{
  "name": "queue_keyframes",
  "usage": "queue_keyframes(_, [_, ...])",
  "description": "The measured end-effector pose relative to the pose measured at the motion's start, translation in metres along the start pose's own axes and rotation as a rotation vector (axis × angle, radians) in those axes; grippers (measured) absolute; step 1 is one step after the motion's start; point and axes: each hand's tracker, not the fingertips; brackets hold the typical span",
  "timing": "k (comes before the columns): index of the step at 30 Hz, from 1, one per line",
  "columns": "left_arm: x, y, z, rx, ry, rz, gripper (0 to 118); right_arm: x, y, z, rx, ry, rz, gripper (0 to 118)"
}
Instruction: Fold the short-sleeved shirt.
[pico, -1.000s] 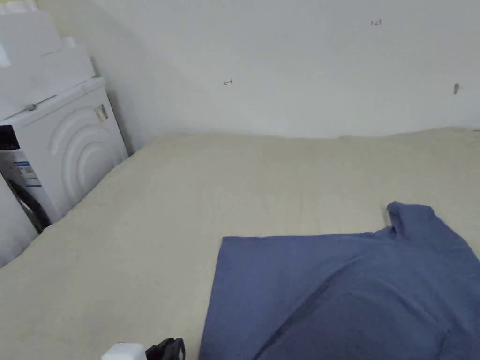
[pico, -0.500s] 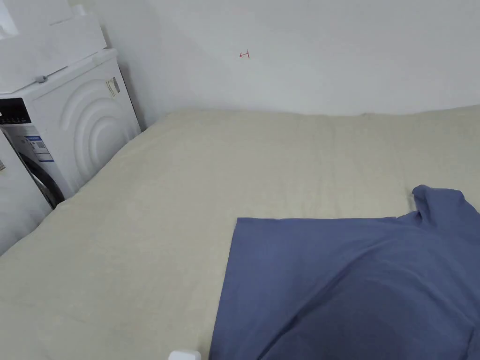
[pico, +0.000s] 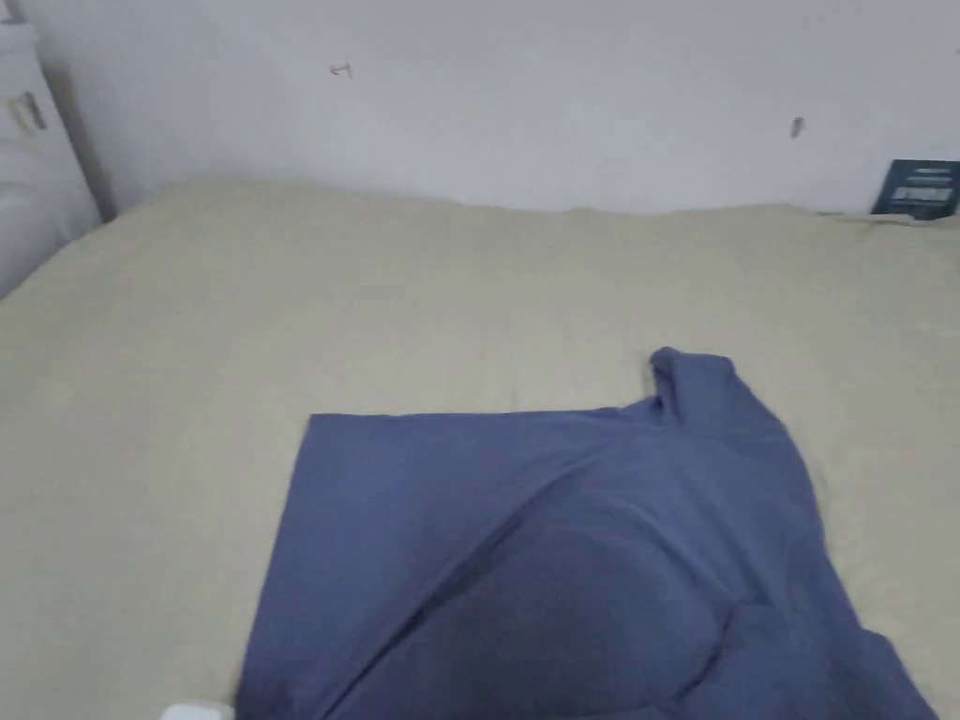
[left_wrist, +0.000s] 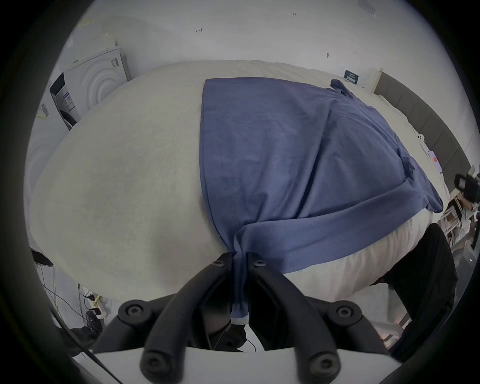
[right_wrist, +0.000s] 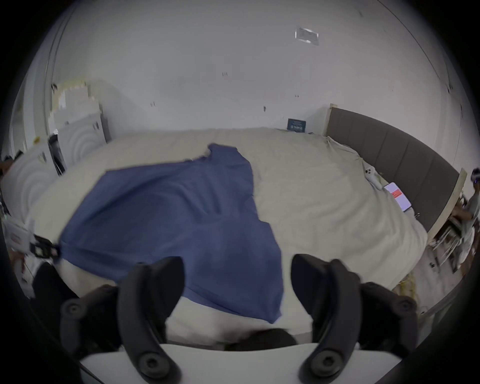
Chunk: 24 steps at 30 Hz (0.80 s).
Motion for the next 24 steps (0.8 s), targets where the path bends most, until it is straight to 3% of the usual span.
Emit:
queue_keyframes(3, [-0.006, 0.0, -0.003, -0.004, -0.012, 0.02, 9, 0.021, -0.01, -0.026, -0.112, -0.033, -0.001, 95])
queue_keyframes(6, [-0.004, 0.0, -0.003, -0.008, -0.011, 0.026, 9, 0.039, -0.017, -0.055, -0.236, 0.036, -0.059, 88])
queue_keyframes(8, [-0.003, 0.0, -0.003, -0.01, -0.006, 0.024, 9, 0.043, -0.019, -0.066, -0.217, 0.063, -0.082, 72])
queue_keyframes(11, [-0.003, 0.001, -0.004, -0.01, 0.003, 0.019, 9, 0.043, -0.022, -0.083, -0.249, 0.078, -0.099, 25])
queue_keyframes(13, [-0.004, 0.001, -0.004, -0.01, 0.003, 0.019, 9, 0.042, -0.026, -0.086, -0.255, 0.1, -0.116, 11])
queue_keyframes(18, [-0.011, 0.0, -0.005, -0.006, -0.013, 0.032, 9, 0.034, -0.027, -0.08, -0.246, 0.102, -0.115, 3])
queue_keyframes(24, [-0.008, 0.001, 0.007, 0.01, -0.021, 0.018, 9, 0.044, -0.022, -0.066, -0.182, 0.128, -0.206, 2])
